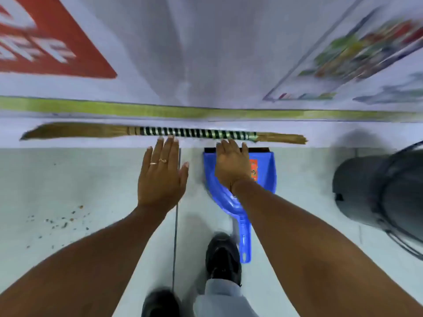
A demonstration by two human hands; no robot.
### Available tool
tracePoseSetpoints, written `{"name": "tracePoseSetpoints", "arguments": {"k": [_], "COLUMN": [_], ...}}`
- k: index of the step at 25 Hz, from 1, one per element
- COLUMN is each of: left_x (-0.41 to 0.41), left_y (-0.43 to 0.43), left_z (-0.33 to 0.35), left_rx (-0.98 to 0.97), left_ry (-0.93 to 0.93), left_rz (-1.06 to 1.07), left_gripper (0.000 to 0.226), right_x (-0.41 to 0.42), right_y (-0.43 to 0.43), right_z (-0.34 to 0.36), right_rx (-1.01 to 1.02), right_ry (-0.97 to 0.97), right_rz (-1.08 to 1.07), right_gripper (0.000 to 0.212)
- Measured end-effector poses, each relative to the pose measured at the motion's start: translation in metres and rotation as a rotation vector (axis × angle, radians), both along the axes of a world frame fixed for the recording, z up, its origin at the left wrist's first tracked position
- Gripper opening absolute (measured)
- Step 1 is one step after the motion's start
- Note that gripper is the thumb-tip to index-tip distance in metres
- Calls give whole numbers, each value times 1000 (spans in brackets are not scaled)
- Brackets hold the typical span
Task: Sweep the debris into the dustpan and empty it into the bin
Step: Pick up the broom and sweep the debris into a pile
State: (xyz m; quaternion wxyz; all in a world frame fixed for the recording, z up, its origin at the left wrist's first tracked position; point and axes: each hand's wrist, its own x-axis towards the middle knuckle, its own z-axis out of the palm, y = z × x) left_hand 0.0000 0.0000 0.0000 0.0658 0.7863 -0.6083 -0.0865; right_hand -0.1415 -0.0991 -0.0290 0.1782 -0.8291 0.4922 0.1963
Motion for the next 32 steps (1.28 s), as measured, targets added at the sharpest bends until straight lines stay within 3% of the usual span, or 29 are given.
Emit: {"name": "tracePoseSetpoints", "arguments": {"k": [4,8,10,12,14,15,17,18,24,28,32], "left_x": [2,-2,-1,-6,-15,-19,-28,-32,-13,28,62], "left_y": [-24,-27,-17,11,44,57,79,87,110,134,179], "left_z": [-86,-117,-112,-85,-48,-23,40,71,208,239,239], "left_rx": [49,70,94,147,205,241,295,306,255,214,226], "left_ry": [-23,-9,4,25,31,40,88,98,91,73,41], "left_rz": [-42,-65,-18,16,-6,-24,-14,9,169,175,178], "left_gripper": [51,52,53,53,54,55,55,55,56,55,55], "right_x": [22,34,29,20,15,11,9,14,54,72,94], "right_y": [-36,-50,-48,-26,-3,10,34,43,46,63,130], "right_z": [-84,-114,-102,-64,-28,-7,54,86,224,249,246], "right_rx": [-29,-359,-265,-187,-112,-108,-37,82,358,324,327], "right_ry": [74,82,68,123,59,22,65,90,-3,157,206], "right_rz": [-43,50,104,168,186,196,150,129,141,219,190], "right_gripper": [55,47,40,28,8,8,29,38,67,50,47]}}
